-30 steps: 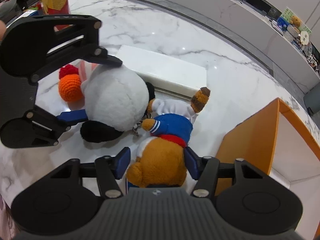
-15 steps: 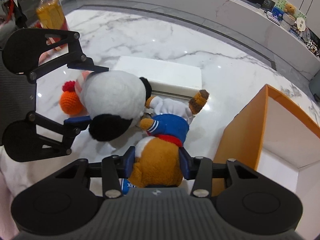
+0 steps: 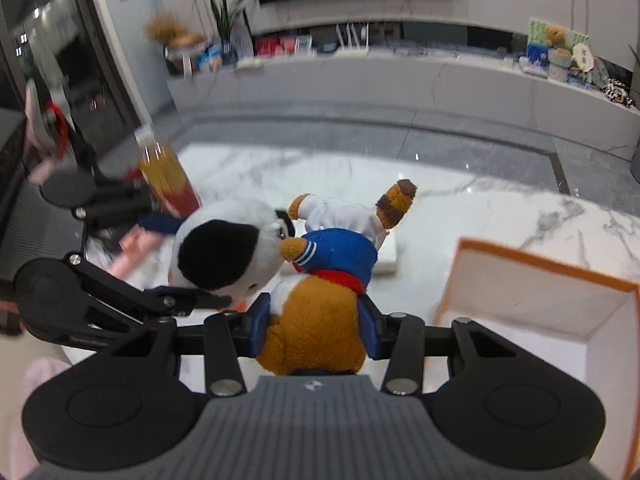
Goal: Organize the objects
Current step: 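Carry both plush toys over the orange box and lower them inside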
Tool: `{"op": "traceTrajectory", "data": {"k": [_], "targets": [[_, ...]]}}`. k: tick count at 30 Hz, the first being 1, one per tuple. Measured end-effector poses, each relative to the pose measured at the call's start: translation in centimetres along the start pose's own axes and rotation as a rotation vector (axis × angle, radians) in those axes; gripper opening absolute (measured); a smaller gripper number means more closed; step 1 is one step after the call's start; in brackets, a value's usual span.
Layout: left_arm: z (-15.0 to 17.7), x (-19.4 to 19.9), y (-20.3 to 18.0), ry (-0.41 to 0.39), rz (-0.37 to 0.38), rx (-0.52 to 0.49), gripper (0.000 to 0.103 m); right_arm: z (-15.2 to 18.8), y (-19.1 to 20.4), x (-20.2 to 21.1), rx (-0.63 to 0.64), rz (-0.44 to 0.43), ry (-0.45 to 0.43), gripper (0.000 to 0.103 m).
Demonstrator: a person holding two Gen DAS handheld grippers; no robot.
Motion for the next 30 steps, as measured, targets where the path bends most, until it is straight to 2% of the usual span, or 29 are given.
{"op": "traceTrajectory", "data": {"k": [4, 7, 10, 13, 15, 20, 24, 30], "targets": [[-2.2, 2.5, -1.9, -0.039, 0.175, 0.108, 0.07, 0.0, -2.2, 4.5, -0.047, -0.007, -0.067, 0.047], [-4.6, 2.6, -3.8, -0.028, 0.291, 0.197, 0.07, 0.7, -4.7, 7.4, -0.076, 0.019, -0.105, 0.047], [-7.0, 1.1, -5.2, -0.004, 0.377, 0.297, 0.07, 1.5, -7.0, 9.0, -0.106, 0.062, -0.12, 0.047], [-9.1, -2.0, -6.2, 0.034, 0.443, 0.365, 0.07, 2.4, -9.8, 9.6, -0.136, 0.103, -0.097, 0.047], [-10.4, -4.7, -6.8, 0.074, 0.467, 0.394, 0.07, 3.4, -11.6, 9.3, -0.145, 0.128, -0.065, 0.047], [-11.0, -10.6, -8.2, 0.173, 0.504, 0.458, 0.07, 5.9, -15.6, 6.8, -0.162, 0.146, 0.045, 0.047], [-8.8, -12.3, -8.5, 0.238, 0.499, 0.53, 0.07, 7.2, -17.5, 4.7, -0.151, 0.16, 0.091, 0.047], [-7.1, -14.1, -9.6, 0.318, 0.464, 0.557, 0.071, 8.2, -18.2, 1.7, -0.132, 0.216, 0.188, 0.047]]}}
Point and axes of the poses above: each gripper's, at about its wrist camera, not at the fingertips, and x roughly against the way its jaws point, y to its left, z to its underside, the point moved 5 cm from there along -x, roughly the way its jaws point, and after that the axes turned 11 degrees about y, right-handed, at the moved point
